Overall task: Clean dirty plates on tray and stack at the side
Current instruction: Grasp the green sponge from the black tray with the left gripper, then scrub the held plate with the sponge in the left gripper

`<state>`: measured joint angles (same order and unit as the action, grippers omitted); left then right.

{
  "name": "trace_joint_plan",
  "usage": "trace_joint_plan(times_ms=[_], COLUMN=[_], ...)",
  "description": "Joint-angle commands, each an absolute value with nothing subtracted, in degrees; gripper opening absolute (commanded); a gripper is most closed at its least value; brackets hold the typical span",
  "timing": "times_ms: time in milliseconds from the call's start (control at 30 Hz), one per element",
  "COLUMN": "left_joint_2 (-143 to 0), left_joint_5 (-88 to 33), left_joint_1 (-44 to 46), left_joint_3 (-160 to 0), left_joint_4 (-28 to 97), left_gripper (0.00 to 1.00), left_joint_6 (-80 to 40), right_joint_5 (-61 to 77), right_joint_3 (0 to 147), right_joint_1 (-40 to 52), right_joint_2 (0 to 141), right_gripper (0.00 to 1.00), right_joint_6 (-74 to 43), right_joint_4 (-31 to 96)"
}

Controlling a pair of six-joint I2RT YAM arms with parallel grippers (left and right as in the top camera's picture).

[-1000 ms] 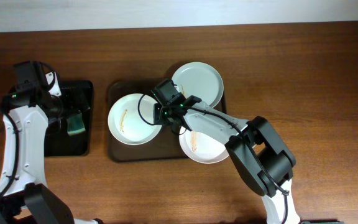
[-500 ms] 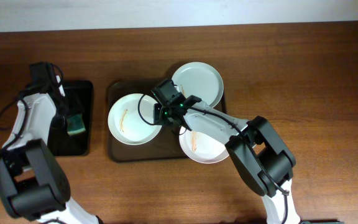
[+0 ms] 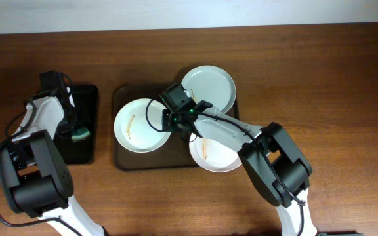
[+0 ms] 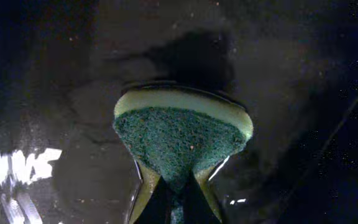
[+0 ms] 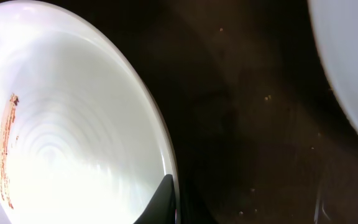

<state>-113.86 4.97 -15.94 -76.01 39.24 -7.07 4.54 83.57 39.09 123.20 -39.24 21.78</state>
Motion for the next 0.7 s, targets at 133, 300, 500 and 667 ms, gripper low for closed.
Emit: trace_joint_plan(times_ms=[133,300,500,667], left_joint_2=[-111.37,-107.48,-106.96,-105.62], left_joint_5=[-0.45,-0.40,-0.43,-0.27], left_joint_1=[-16.29,-13.89,-11.25,-10.15], left_joint_3=[-81.82,-81.82,-81.82,-81.84], left_joint_4=[42.28,45.89,47.44,47.79], left_gripper=[0.01,0.01,0.01,0.01], left_joint_6=[-6.13,-4.21,-2.92,0.60], right_joint_5=[3.84,6.83,8.40,9.39], right_joint_3=[84.29,84.27,84.27,84.27], right_joint_1=[39.20,38.04,37.74,37.74], right_joint_2=[124.25,124.25,124.25,124.25], right_gripper=[0.04,0.04,0.04,0.04], right_joint_6=[-39.53,-39.53,-39.53,-39.51], right_joint_4=[21.58,21.87,22.22,22.02])
